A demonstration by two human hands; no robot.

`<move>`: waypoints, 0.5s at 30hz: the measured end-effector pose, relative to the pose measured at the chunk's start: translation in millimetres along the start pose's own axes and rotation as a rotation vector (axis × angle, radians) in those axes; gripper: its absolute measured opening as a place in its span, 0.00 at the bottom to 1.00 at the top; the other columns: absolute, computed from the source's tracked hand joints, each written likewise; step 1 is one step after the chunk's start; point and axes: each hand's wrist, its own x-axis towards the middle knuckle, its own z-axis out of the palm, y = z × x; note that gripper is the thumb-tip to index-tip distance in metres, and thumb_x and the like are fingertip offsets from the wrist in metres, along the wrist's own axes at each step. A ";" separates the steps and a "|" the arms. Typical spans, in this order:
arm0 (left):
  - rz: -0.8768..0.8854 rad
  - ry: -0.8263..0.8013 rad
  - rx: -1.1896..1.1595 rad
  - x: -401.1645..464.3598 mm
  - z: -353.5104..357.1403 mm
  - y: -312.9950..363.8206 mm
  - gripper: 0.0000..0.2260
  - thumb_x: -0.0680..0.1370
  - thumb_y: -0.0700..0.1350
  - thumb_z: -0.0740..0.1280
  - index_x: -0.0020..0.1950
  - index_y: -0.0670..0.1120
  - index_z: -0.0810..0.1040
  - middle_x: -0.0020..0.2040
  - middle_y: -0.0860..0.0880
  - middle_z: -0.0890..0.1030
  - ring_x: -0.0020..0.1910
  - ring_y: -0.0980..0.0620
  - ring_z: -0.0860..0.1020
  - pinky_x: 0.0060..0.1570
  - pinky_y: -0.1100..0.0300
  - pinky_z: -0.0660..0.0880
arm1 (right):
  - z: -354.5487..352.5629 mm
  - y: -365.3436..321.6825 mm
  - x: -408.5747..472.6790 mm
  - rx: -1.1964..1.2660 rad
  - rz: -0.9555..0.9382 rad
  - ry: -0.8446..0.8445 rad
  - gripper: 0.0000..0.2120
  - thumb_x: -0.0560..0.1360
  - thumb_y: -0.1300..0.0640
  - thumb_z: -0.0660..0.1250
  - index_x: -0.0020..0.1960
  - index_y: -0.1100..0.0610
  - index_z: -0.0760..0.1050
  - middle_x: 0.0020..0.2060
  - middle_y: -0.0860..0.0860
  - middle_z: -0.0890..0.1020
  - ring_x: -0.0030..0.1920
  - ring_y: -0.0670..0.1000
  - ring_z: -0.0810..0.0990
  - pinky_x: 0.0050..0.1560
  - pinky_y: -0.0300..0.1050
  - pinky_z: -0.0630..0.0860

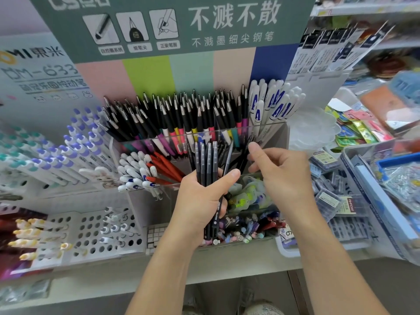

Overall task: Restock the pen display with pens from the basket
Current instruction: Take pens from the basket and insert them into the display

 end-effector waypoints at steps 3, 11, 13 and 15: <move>0.008 -0.090 0.045 1.1 6.0 0.7 0.11 0.75 0.46 0.75 0.34 0.52 0.79 0.29 0.50 0.73 0.22 0.48 0.67 0.23 0.59 0.66 | -2.3 -8.0 -11.0 0.296 0.270 -0.316 0.14 0.77 0.47 0.71 0.37 0.55 0.83 0.23 0.43 0.76 0.25 0.42 0.71 0.32 0.37 0.67; -0.072 0.025 -0.069 -0.8 8.8 0.5 0.10 0.78 0.48 0.71 0.47 0.42 0.78 0.33 0.46 0.77 0.24 0.51 0.69 0.23 0.60 0.67 | -9.5 1.9 -6.1 0.857 0.410 -0.243 0.10 0.73 0.54 0.71 0.49 0.61 0.83 0.36 0.51 0.81 0.31 0.44 0.74 0.26 0.32 0.70; -0.075 0.108 -0.099 0.1 4.2 0.9 0.11 0.79 0.49 0.70 0.49 0.40 0.78 0.30 0.48 0.74 0.24 0.52 0.67 0.23 0.60 0.66 | -18.4 -1.3 -1.2 0.892 0.272 -0.104 0.08 0.76 0.56 0.69 0.50 0.59 0.83 0.38 0.50 0.83 0.35 0.45 0.77 0.32 0.33 0.75; -0.073 0.135 -0.100 0.4 0.5 2.2 0.13 0.79 0.50 0.70 0.52 0.39 0.78 0.27 0.50 0.70 0.24 0.52 0.65 0.24 0.60 0.66 | -20.3 -1.4 4.5 0.706 0.080 0.030 0.06 0.79 0.58 0.68 0.50 0.56 0.84 0.40 0.49 0.84 0.37 0.46 0.79 0.37 0.36 0.79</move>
